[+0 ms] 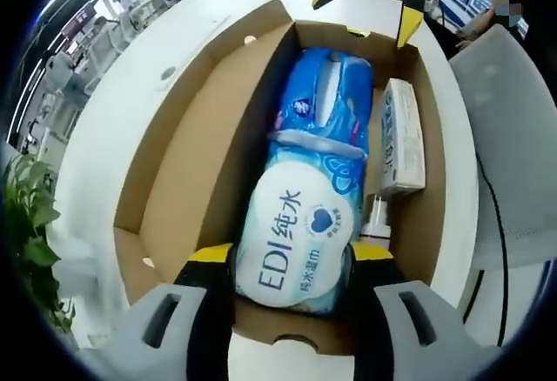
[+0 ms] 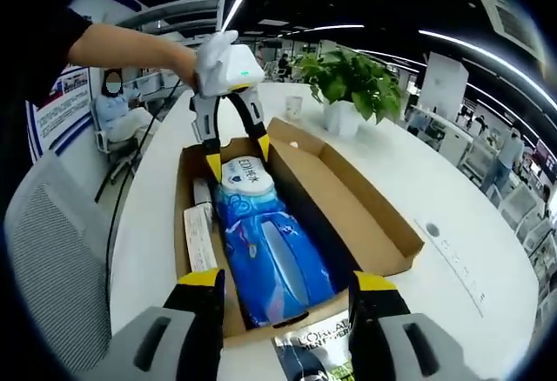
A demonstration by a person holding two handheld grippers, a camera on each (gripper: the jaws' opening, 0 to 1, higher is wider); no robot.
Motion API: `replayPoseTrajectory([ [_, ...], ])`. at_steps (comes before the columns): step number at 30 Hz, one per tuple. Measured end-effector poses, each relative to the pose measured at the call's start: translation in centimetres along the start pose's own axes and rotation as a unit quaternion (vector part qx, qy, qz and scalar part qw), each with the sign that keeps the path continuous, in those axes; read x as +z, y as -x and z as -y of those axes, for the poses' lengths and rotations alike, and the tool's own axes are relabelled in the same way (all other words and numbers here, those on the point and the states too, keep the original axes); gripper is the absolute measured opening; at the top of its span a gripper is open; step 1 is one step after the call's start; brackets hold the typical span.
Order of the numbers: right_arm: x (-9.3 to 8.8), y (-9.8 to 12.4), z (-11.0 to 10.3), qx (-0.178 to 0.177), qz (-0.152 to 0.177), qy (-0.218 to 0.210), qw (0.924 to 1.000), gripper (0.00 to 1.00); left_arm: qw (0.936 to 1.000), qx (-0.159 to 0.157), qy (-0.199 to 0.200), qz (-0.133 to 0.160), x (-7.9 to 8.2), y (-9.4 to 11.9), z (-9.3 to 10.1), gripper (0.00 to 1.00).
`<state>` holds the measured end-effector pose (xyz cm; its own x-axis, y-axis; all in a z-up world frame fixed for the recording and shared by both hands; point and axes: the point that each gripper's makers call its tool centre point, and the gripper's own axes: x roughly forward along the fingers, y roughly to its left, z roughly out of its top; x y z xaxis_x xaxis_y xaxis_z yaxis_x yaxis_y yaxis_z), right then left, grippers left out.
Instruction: Operate the shoe box by opening the lid, removing the specified soft item, and placing it in the target area until the item is outside and the box remains undamaged.
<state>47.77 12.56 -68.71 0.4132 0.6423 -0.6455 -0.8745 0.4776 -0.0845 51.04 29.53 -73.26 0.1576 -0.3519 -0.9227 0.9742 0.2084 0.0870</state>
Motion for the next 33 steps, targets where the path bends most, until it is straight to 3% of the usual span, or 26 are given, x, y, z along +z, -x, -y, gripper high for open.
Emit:
replayPoseTrajectory([
  [11,0.9,-1.4,-1.2,0.019,0.002,0.007,0.9998,0.56,0.9993,-0.029,-0.022,-0.005,0.6,-0.3,1.0,0.54],
  [14,1.0,-1.6,-1.4,0.022,0.001,0.011,0.9997,0.56,0.9986,-0.025,-0.039,-0.026,-0.3,-0.7,1.0,0.53],
  [21,1.3,-2.6,-1.9,0.032,-0.002,0.013,0.9994,0.56,0.9985,-0.023,-0.036,-0.035,-1.2,-1.3,0.5,0.55],
  [33,2.1,-4.7,-2.2,0.045,-0.001,0.017,0.9988,0.57,0.9942,-0.025,-0.080,-0.067,-2.4,-3.1,0.4,0.59],
])
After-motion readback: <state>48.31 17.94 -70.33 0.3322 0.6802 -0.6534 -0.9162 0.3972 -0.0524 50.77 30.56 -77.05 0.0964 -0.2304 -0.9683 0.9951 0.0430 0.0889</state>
